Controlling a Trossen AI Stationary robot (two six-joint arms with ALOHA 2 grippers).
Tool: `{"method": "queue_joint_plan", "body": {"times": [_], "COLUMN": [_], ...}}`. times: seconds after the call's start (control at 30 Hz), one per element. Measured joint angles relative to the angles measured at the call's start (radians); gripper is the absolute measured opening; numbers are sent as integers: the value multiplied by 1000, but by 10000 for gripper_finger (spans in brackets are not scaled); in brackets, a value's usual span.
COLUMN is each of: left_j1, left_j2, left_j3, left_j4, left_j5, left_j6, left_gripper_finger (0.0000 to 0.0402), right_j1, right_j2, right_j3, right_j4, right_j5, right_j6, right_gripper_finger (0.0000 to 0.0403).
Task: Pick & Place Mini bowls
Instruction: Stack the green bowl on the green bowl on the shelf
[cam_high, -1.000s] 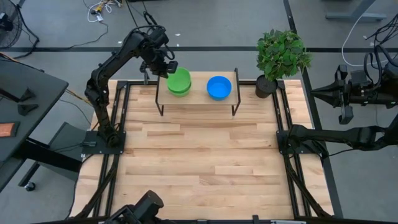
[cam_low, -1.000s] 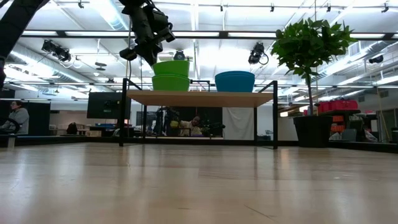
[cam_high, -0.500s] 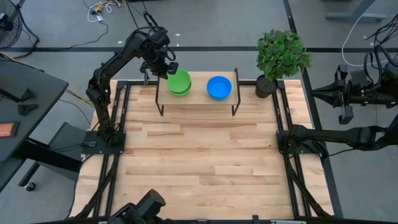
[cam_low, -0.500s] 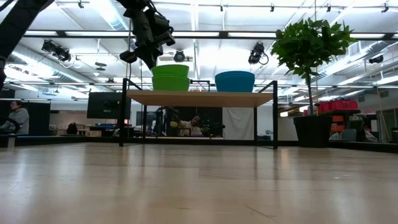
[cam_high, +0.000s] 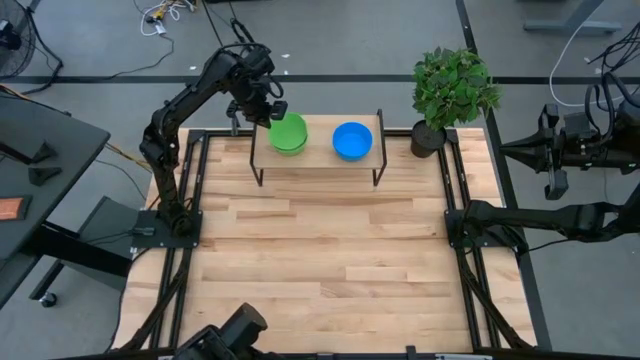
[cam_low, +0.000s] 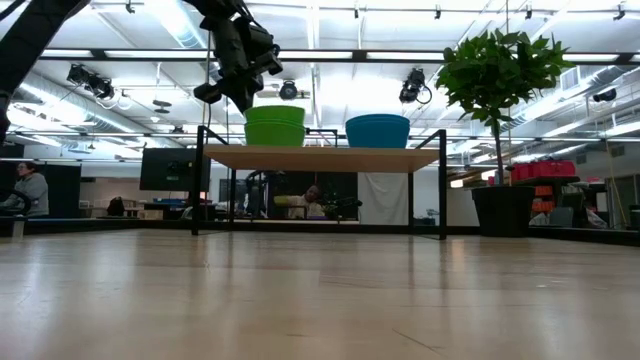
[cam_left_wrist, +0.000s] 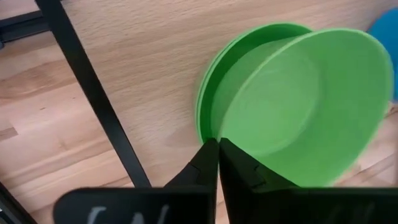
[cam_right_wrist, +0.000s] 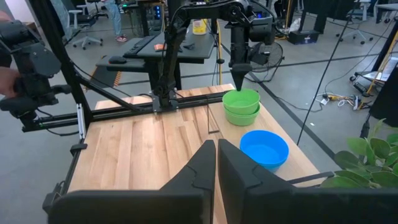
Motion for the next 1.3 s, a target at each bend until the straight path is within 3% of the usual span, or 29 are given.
{"method": "queue_joint_plan", "body": {"times": [0.53,1.1,1.3], "left_j1": [-1,-1,-5], "left_j2": [0,-67,-117], "left_j3": [0,1,2], "left_j4": [-1,-33,-16], "left_j5": [4,43,10], "left_j6": [28,111,225], "left_gripper_finger": [97,103,103], "right_j1": [0,0,0], "right_j2": [0,0,0], "right_j3": [0,0,0], "right_j4": [0,0,0], "right_j5": [0,0,0], "right_j6": [0,0,0], "right_gripper_finger": [23,23,23]}}
